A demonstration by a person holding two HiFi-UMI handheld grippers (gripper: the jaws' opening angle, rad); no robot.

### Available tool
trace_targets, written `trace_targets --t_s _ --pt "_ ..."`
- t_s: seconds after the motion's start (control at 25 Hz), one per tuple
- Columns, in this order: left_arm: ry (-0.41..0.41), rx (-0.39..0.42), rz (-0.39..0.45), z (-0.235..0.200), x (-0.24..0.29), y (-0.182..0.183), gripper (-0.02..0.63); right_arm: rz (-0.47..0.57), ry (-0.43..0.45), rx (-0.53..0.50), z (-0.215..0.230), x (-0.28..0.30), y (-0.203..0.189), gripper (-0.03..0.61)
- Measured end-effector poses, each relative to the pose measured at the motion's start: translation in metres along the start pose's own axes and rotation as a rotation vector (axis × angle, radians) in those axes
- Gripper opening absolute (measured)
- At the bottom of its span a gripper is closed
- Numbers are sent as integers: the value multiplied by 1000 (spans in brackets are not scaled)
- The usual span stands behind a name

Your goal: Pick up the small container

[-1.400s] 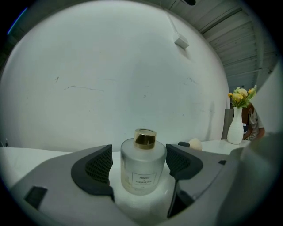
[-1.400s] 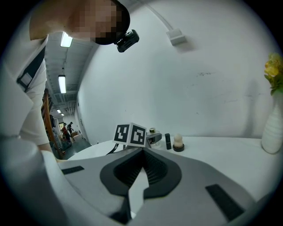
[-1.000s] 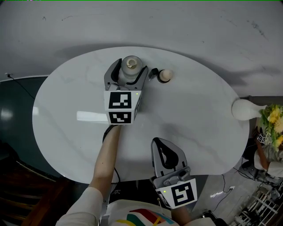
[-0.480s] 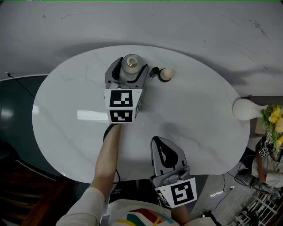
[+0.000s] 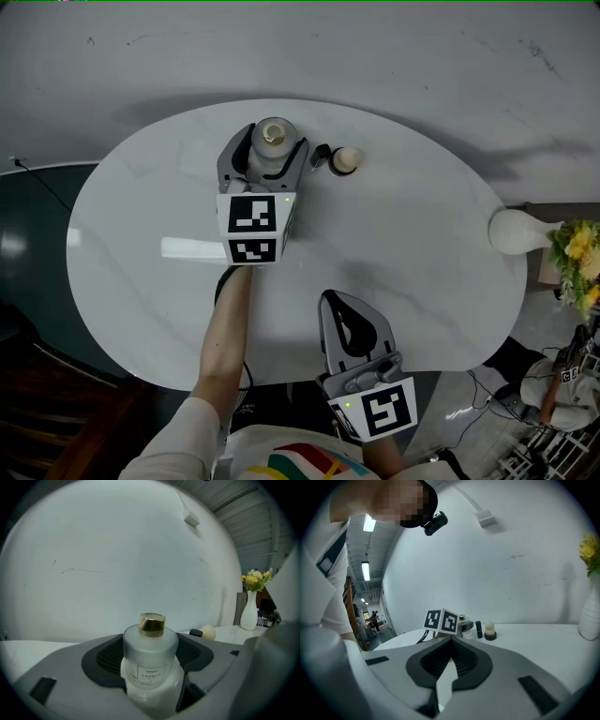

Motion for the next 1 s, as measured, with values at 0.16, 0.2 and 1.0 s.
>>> trace_targets --t_s 0.16,0.2,1.0 --pt "-13 14 19 5 -5 8 347 4 -4 -7 1 -2 4 11" --pt "-13 16 26 7 -6 12 347 6 -5 -11 1 -2 6 11" --pt "78 65 223 18 -114 190 347 240 -66 -124 -4 -43 134 11"
Point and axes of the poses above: the fingertips, and each gripper's own axes: x forward along the fingers, z to its right, y out of its top, the point moved 6 cm from there along -x, backward along the fingers, and after that the axes turned 5 degrees about -x, right-handed, at the moved point
